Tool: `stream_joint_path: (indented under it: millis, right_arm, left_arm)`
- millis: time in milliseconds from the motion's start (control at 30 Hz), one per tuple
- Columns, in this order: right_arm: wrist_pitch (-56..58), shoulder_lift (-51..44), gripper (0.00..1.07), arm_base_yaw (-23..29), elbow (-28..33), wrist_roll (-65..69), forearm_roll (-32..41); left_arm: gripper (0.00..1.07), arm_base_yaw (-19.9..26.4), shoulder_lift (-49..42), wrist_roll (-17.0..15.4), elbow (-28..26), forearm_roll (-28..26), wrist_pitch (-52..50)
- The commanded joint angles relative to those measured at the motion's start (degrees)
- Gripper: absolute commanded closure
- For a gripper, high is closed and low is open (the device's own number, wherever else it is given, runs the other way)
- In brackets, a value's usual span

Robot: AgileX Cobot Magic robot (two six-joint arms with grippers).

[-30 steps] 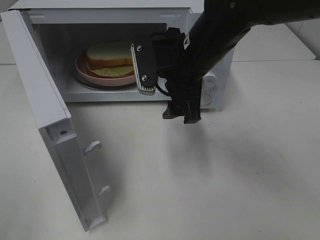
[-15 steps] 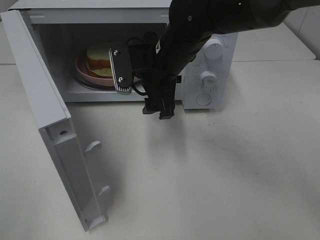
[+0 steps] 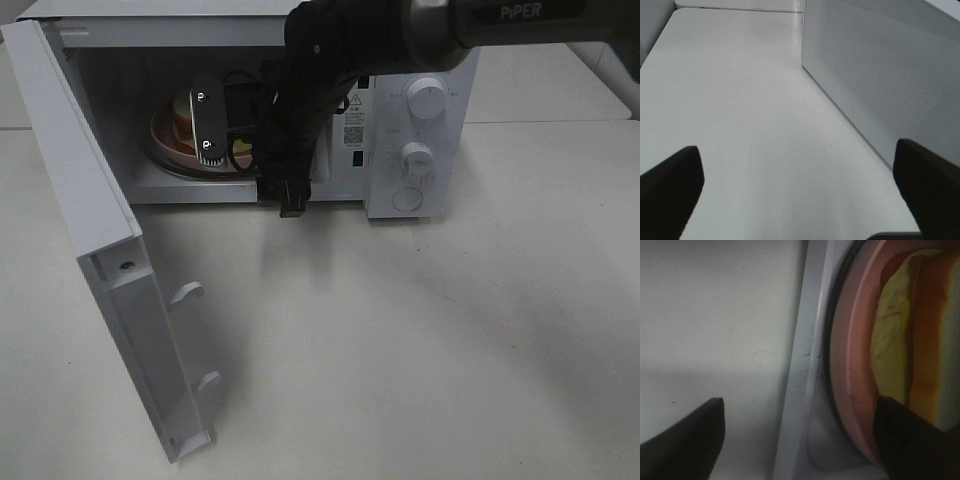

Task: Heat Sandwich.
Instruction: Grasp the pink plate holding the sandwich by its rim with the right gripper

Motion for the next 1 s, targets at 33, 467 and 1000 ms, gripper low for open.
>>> stream_joint_path:
  millis: [33,467,1000]
  right_arm:
    - [0.97,2.18,0.30,0.23,-3.55,2.23,-1.26]
    - [2.35,10.77,0.31,0.23,-14.61,3.95,-0.34]
    - [3.95,12.95,1.07,0.23,-15.53,5.56,-0.34]
  left_arm:
    - [0.09,-0.06,-0.97,-0.29,0.11,-0.06,-0.69]
    - [0.09,-0.06,-0.97,-0.29,0.11,0.74,-0.69]
    - [0.09,-0.06,-0.97,-0.52,0.11,1.55,-0.69]
